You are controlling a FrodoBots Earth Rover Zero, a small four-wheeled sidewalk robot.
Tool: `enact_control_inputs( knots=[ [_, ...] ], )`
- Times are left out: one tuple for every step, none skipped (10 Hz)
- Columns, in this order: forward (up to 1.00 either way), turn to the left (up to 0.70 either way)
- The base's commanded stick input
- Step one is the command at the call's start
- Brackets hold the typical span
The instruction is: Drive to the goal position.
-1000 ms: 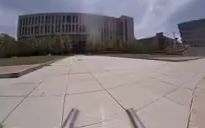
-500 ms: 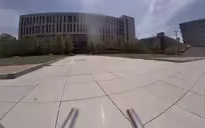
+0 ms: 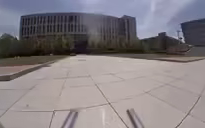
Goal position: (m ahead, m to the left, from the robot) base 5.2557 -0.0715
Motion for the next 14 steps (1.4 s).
enact_control_inputs(
  knots=[
    [0.5, 0.0],
    [0.5, 0.0],
    [0.5, 0.0],
    [0.5, 0.0],
    [0.5, 0.0],
    [0.5, 0.0],
    [0.5, 0.0],
    [0.5, 0.0],
    [0.5, 0.0],
    [0.5, 0.0],
    [0.5, 0.0],
    [0.5, 0.0],
    [0.5, 0.0],
    [0.5, 0.0]
  ],
)
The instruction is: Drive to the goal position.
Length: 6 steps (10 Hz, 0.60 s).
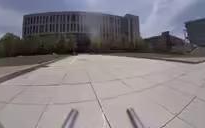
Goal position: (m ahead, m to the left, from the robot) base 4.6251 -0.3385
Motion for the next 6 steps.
enact_control_inputs(
  knots=[
    [0.5, 0.0],
    [0.5, 0.0],
    [0.5, 0.0],
    [0.5, 0.0],
    [0.5, 0.0],
    [0.5, 0.0]
  ],
)
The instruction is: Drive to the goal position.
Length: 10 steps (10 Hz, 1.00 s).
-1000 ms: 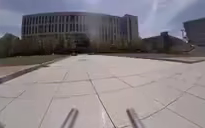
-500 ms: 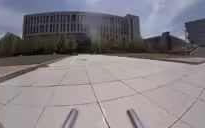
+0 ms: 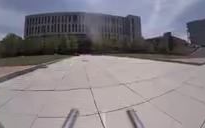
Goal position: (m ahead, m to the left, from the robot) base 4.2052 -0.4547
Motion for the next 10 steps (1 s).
enact_control_inputs(
  knots=[
    [0.5, 0.0],
    [0.5, 0.0],
    [0.5, 0.0],
    [0.5, 0.0],
    [0.5, 0.0],
    [0.5, 0.0],
    [0.5, 0.0],
    [0.5, 0.0],
    [0.5, 0.0],
    [0.5, 0.0]
  ],
)
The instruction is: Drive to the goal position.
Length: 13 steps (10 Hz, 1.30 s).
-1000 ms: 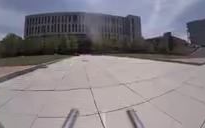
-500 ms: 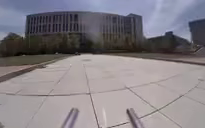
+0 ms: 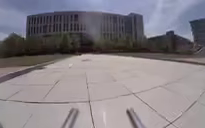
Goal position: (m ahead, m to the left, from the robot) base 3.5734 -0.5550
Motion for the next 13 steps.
enact_control_inputs(
  knots=[
    [0.5, 0.0],
    [0.5, 0.0],
    [0.5, 0.0],
    [0.5, 0.0],
    [0.5, 0.0],
    [0.5, 0.0],
    [0.5, 0.0],
    [0.5, 0.0],
    [0.5, 0.0],
    [0.5, 0.0],
    [0.5, 0.0],
    [0.5, 0.0],
    [0.5, 0.0]
  ],
)
